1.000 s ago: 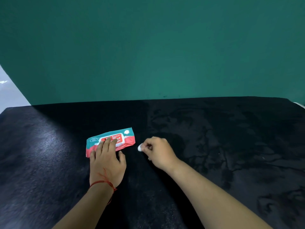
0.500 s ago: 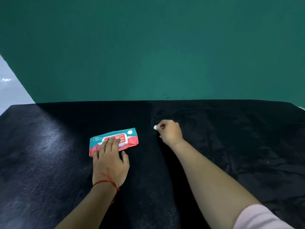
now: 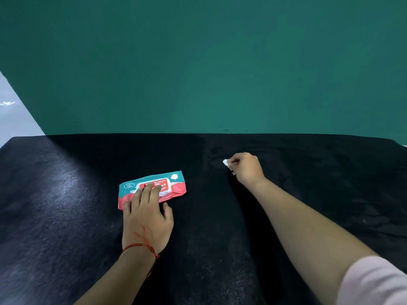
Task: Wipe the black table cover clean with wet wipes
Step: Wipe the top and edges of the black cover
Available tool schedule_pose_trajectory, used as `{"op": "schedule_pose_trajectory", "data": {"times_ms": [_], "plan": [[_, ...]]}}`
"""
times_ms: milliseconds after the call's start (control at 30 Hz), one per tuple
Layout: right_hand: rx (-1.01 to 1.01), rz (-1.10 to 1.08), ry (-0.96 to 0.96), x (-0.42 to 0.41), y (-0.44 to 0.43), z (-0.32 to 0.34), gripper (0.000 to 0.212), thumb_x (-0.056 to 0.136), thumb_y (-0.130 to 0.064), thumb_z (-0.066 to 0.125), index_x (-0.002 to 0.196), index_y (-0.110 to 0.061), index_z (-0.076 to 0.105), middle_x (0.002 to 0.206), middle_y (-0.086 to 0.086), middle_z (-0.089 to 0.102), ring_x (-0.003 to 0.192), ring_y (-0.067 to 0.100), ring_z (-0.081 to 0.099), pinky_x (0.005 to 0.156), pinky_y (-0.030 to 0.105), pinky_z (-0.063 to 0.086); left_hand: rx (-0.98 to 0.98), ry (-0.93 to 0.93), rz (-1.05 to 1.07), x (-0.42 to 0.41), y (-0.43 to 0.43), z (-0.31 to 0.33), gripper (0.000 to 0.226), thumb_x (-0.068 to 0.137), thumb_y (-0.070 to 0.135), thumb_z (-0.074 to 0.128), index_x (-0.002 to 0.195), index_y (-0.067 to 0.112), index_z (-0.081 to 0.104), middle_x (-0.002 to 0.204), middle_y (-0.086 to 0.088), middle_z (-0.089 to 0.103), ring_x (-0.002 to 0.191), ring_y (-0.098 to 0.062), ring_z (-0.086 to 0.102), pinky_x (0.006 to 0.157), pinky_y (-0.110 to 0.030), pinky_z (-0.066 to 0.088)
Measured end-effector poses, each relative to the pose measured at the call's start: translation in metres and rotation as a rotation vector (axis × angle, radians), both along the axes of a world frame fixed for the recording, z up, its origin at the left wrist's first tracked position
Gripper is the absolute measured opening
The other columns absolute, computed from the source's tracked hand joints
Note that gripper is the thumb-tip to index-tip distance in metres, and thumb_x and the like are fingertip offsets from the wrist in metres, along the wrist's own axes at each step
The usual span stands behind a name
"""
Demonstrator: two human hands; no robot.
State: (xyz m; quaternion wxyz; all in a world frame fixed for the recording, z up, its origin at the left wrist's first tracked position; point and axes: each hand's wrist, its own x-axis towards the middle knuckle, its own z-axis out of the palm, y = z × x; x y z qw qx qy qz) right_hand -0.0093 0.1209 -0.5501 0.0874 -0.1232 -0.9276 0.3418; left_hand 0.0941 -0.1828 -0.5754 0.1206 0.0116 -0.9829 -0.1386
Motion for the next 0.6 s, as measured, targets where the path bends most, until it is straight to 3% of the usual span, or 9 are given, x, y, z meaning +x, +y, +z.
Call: {"op": "schedule_pose_trajectory", "data": {"times_ms": [100, 233, 433, 600], "plan": [[0.008, -0.039, -0.004, -0.030, -0.021, -0.004, 0.020, 0.100, -0.014, 0.066, 0.088, -0.024, 0.079, 0.100, -0.001, 0.078, 0.079, 0.018, 0.073, 0.074, 0.042, 0.065, 0.002, 0.003, 0.005, -0.001, 0.001, 0.001, 0.058, 0.100, 0.042, 0.050, 0.155, 0.023, 0.045, 0.162, 0.003, 0.044, 0.154, -0.021, 0.033, 0.127, -0.050, 0.025], [0.029, 0.053, -0.019, -0.036, -0.056, 0.000, 0.020, 0.100, -0.015, 0.066, 0.096, -0.026, 0.082, 0.104, -0.005, 0.078, 0.090, 0.016, 0.072, 0.084, 0.035, 0.062, 0.008, 0.007, -0.001, -0.002, 0.000, 0.001, 0.058, 0.098, 0.039, 0.051, 0.153, 0.022, 0.047, 0.161, 0.002, 0.046, 0.153, -0.020, 0.034, 0.127, -0.051, 0.024], [-0.008, 0.330, -0.030, 0.006, -0.065, -0.006, 0.009, 0.098, -0.025, 0.075, 0.095, -0.024, 0.082, 0.096, -0.009, 0.080, 0.062, 0.000, 0.068, 0.074, 0.027, 0.062, 0.001, -0.002, -0.001, -0.001, 0.000, 0.000, 0.060, 0.099, 0.042, 0.051, 0.155, 0.023, 0.045, 0.162, 0.003, 0.044, 0.152, -0.020, 0.034, 0.128, -0.050, 0.024], [-0.046, 0.074, -0.020, -0.008, -0.012, 0.000, 0.008, 0.097, -0.024, 0.078, 0.089, -0.020, 0.080, 0.079, -0.006, 0.077, 0.059, 0.007, 0.071, 0.068, 0.028, 0.064, -0.003, -0.013, 0.002, -0.004, -0.001, -0.003, 0.060, 0.098, 0.044, 0.050, 0.155, 0.023, 0.045, 0.162, 0.004, 0.044, 0.154, -0.019, 0.033, 0.128, -0.050, 0.024]]}}
